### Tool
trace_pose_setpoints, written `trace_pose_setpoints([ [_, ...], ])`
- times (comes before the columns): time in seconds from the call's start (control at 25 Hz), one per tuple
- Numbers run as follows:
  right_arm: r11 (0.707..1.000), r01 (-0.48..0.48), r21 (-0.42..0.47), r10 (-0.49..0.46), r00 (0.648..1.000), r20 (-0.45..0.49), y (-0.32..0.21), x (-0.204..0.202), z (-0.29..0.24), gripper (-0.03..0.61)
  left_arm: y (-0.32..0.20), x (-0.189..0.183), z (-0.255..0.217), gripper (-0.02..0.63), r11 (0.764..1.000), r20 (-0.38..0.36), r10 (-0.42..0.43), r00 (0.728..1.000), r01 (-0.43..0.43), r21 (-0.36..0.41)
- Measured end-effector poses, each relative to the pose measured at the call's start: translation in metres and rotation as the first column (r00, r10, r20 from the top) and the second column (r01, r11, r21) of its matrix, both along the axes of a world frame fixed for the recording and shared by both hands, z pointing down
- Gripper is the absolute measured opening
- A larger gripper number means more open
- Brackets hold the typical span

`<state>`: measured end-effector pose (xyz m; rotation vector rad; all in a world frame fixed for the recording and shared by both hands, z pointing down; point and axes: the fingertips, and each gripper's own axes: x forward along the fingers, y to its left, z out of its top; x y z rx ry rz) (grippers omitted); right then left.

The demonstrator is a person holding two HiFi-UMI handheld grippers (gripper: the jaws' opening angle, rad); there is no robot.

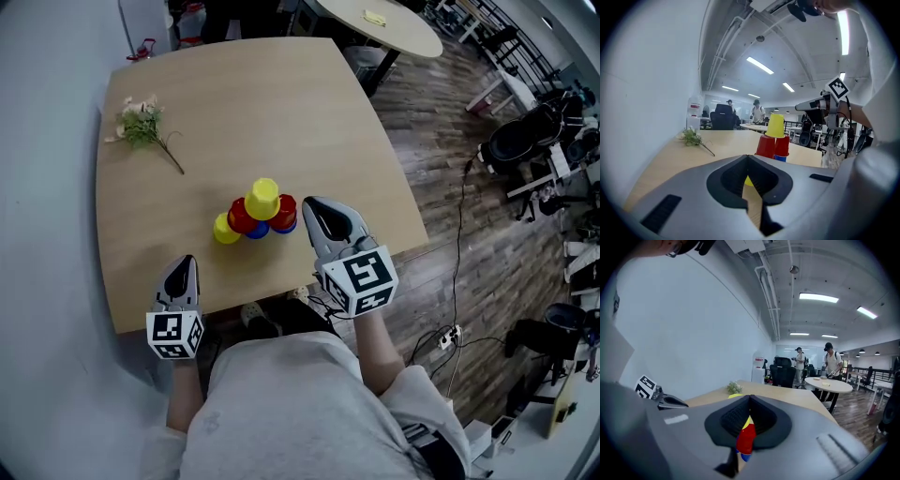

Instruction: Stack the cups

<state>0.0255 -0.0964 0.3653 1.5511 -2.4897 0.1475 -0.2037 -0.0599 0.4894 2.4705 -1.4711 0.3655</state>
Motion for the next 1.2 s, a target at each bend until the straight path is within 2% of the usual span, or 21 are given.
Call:
trace_pose_setpoints([
  [0.16, 0.998, -0.032, 0.059, 0.031, 0.999, 0.016, 0.006, 0.007, -0.009, 0.011, -0.004, 0.005, -0.019, 0.008, 0.999, -0.018, 0.01, 1.0, -0.009, 0.045],
  [0.36, 0.995, -0.051, 0.086, 0.048, 0.998, 0.034, 0.01, 0.016, -0.011, 0.012, -0.009, 0.015, -0.056, 0.009, 0.991, -0.052, 0.023, 0.998, -0.016, 0.13],
  [0.68, 0.991, -0.062, 0.117, 0.057, 0.997, 0.053, 0.018, 0.032, -0.023, 0.012, -0.006, 0.031, -0.126, 0.009, 0.96, -0.076, 0.028, 0.997, -0.005, 0.281],
  [1.2, 0.98, -0.076, 0.182, 0.062, 0.995, 0.078, 0.04, 0.051, -0.042, 0.012, 0.01, 0.048, -0.171, 0.008, 0.932, -0.097, -0.01, 0.995, 0.045, 0.358],
])
